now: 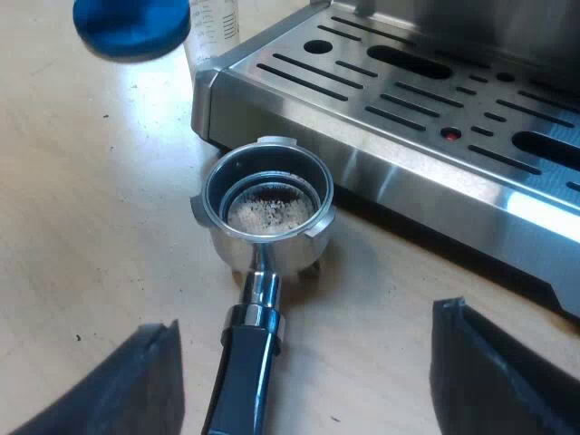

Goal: Grind coffee beans and then tamp

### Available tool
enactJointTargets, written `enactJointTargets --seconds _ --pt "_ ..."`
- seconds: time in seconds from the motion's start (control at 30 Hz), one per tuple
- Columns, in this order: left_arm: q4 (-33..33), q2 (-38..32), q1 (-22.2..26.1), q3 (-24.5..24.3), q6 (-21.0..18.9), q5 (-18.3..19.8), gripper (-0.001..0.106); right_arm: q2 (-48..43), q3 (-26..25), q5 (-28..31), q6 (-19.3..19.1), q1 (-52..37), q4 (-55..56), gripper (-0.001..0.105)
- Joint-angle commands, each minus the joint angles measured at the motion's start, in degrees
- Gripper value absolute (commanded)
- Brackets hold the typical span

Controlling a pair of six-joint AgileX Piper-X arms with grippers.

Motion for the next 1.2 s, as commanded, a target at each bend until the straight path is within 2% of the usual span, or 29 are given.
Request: enactJointTargets --seconds 0.03,0.33,0.53,0.7,0.93,1.07,1.17,1.2 --pt "-1.77 -0.38 0.04 2.34 -0.67 0.02 0.021 0.01 -0.01 -0.12 -0.75 -0.03 -0.73 0.06" --pt "-13.15 -0.47 0.05 11.99 -0.67 0.02 0.021 0.01 -0.01 -0.12 -0.75 -0.03 -0.73 0.06" --pt "-18.35 -0.52 0.05 15.8 -0.67 0.02 0.021 0.01 -0.01 -0.12 -0.75 -0.03 -0.73 0.06" --pt "-18.76 0.02 0.05 16.94 -0.67 1.14 0.021 0.01 -0.01 -0.12 -0.75 -0.03 -0.73 0.06" --pt "-22.14 7.73 0.05 16.92 -0.67 2.21 0.021 0.01 -0.01 -0.12 -0.75 -0.03 -0.73 0.06" --pt "-23.33 9.9 0.05 16.92 -2.89 2.21 0.022 0.01 -0.01 -0.12 -0.75 -0.03 -0.73 0.06" --pt "-23.39 10.08 0.05 16.92 -3.41 2.8 0.031 0.01 -0.01 -0.12 -0.75 -0.03 -0.73 0.06" --pt "-23.39 10.08 0.05 16.92 -3.4 3.32 0.038 0.01 -0.01 -0.12 -0.75 -0.03 -0.73 0.06"
